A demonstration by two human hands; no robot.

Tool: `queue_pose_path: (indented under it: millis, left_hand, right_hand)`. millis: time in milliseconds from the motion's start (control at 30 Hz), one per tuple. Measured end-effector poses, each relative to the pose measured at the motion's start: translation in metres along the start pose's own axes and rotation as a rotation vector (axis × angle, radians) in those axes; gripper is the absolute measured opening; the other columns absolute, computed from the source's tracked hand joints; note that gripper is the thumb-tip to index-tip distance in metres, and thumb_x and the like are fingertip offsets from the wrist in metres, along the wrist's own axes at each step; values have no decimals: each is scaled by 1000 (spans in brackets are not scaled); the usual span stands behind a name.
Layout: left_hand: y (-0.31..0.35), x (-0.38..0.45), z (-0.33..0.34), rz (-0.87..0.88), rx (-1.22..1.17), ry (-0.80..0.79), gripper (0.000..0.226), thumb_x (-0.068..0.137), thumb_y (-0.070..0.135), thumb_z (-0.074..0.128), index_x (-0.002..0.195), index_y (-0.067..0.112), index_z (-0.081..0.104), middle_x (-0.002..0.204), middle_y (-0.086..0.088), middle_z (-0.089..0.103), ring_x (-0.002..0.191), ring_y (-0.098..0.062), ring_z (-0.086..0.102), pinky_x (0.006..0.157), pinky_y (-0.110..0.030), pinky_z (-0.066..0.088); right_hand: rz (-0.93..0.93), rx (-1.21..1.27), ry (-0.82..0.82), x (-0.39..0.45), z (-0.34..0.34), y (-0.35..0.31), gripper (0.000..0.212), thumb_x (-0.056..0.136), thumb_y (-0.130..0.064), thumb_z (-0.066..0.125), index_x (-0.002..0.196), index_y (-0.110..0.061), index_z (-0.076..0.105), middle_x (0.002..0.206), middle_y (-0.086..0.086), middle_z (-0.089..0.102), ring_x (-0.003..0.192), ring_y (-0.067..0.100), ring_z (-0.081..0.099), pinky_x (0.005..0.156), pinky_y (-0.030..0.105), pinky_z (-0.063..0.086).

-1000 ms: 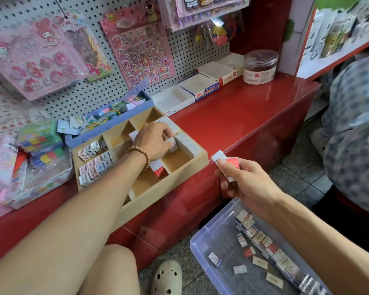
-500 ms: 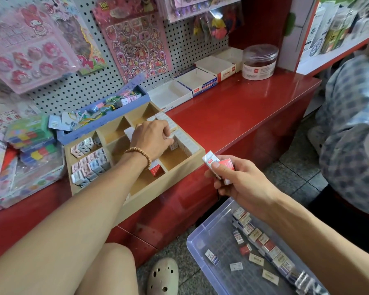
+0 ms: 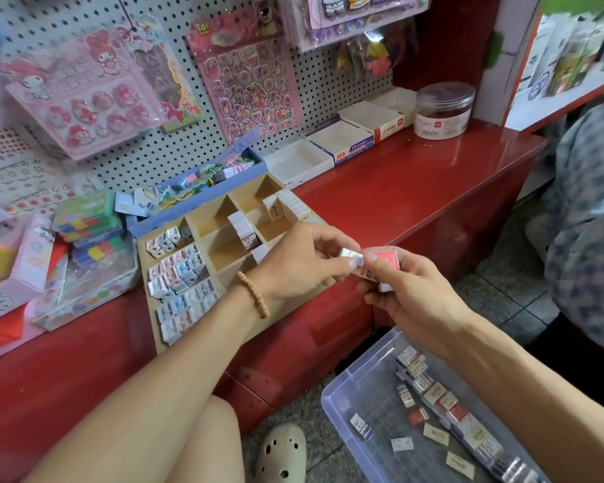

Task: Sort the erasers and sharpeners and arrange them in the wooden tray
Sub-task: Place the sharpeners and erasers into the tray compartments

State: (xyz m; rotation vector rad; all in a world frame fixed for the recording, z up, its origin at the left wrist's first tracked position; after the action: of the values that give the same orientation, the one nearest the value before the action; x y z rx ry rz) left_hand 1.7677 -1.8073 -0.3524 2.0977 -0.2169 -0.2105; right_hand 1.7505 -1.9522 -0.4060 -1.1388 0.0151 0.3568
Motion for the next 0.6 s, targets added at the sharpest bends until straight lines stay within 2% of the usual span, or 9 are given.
queue_pose_path:
  millis: [100,200,267,333,433,600]
  left_hand:
    - [2,-3,-18,-18,-31,86,13,85,-1,72,93,9,69,76,-12,64,58,-16,65,53,-24,52]
    - [-1,-9,-56,-46,27,239,16,83,-4,72,91,9,68,81,-13,65,58,-13,66,56,-23,55]
    - [-9,-12,-87,-65,197,357,16,79,1,76,88,13,69,82,-7,68,62,-13,65,59,-25,55]
    - [-19,-14,-111,-107,412,430,17,76,10,80,84,19,69,80,2,68,65,-8,62,64,-25,54]
    - [-33,-14,-130,-163,587,448,16,76,13,81,82,20,68,77,8,65,71,-3,59,69,-23,51]
    - [-55,-4,-137,-195,744,411,15,78,15,79,83,21,67,74,10,60,71,-4,54,64,-20,43]
  right_hand:
    - [9,10,43,3,2,-2,13,95,-25,63,96,-12,64,81,8,68,64,17,67,54,25,53]
    - [22,-79,118,5,-3,-2,15,100,-28,59,96,-13,61,77,5,55,52,14,51,44,23,40]
    - [39,-92,118,6,-2,-1,18,102,-25,54,102,-8,61,78,6,48,50,12,43,42,24,30]
    - [64,-69,105,8,4,1,17,101,-13,48,102,-4,62,81,10,46,49,14,42,42,26,26]
    - [93,-60,87,10,11,4,22,95,-3,43,101,-3,64,78,11,45,49,16,42,43,27,28]
    - [95,-101,-4,10,14,10,15,101,-13,53,102,-3,65,79,6,54,55,14,48,48,26,38]
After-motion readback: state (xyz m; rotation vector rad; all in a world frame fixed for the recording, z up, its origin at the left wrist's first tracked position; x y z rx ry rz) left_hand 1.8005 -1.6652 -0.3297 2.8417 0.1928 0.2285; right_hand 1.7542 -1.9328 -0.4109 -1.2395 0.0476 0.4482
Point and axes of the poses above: each hand's wrist, its own x-axis towards the middle knuckle, its own z-axis out of the palm, y = z × x, the point moved 5 cm from there along x, towards the middle knuckle
